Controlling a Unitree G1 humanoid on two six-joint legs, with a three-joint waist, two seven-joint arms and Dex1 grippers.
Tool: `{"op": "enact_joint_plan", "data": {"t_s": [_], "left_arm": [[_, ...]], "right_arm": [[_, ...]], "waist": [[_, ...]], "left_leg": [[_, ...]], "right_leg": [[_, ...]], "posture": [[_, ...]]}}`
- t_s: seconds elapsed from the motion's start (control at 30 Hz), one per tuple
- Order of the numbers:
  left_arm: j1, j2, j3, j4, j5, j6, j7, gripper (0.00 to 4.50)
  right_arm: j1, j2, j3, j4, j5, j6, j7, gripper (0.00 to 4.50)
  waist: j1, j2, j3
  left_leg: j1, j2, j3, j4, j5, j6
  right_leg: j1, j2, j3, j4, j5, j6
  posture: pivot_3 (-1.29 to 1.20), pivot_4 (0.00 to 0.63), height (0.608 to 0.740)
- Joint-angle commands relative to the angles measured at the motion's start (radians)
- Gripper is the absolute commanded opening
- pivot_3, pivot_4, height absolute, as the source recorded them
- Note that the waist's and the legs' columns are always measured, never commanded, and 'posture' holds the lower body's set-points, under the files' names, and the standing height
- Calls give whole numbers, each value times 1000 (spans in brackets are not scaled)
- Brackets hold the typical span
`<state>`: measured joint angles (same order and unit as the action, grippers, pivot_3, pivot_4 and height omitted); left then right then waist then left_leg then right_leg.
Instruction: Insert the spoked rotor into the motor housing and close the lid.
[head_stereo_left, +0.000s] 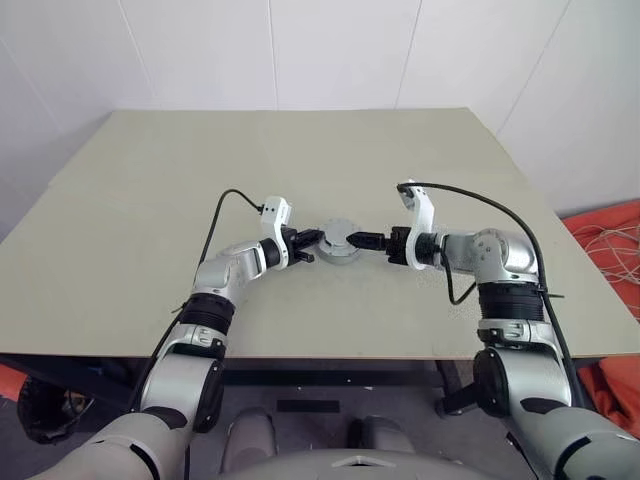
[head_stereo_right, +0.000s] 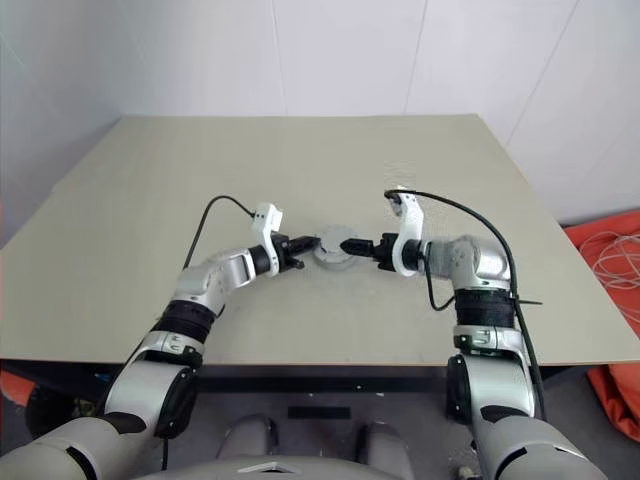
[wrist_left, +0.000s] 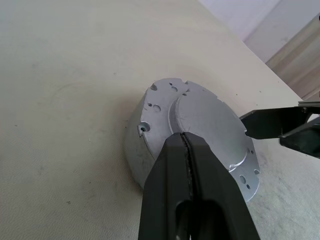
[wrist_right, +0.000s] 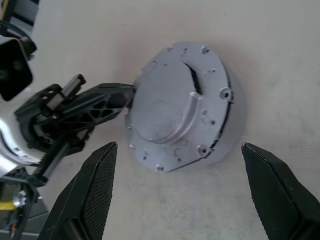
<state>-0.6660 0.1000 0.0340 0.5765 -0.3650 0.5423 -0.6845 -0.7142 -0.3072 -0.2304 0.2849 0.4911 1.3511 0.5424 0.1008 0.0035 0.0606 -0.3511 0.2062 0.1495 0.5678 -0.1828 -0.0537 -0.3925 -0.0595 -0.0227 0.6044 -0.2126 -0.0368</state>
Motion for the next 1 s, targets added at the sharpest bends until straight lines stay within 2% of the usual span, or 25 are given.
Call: {"op": "enact_joint_plan", "data": {"t_s": [0.03,0.37,0.73,1.0], "left_arm": [[-26,0,-3,-4,8,-14,-6,0],[-20,3,-3,-22,5,-9,-6,0],[-19,4,-2,-26,5,-7,-5,0],[-21,5,0,-26,8,-4,-7,0]], "right_arm": [[-43,2,-55,46,35,33,-15,4489],[-41,35,-109,143,33,-8,-82,4489],[-62,92,-234,270,72,-63,-140,4489],[-73,126,-248,309,88,-80,-164,4489]], "waist": [[1,0,0],[2,0,0],[-2,0,0],[-4,0,0]], "left_leg": [[0,0,0,0,0,0],[0,0,0,0,0,0],[1,0,0,0,1,-2],[2,0,0,0,2,-3]], "right_leg": [[0,0,0,0,0,0],[0,0,0,0,0,0],[0,0,0,1,0,0],[0,0,0,1,0,0]], "posture": [[0,0,740],[0,0,740],[0,0,740],[0,0,740]]}}
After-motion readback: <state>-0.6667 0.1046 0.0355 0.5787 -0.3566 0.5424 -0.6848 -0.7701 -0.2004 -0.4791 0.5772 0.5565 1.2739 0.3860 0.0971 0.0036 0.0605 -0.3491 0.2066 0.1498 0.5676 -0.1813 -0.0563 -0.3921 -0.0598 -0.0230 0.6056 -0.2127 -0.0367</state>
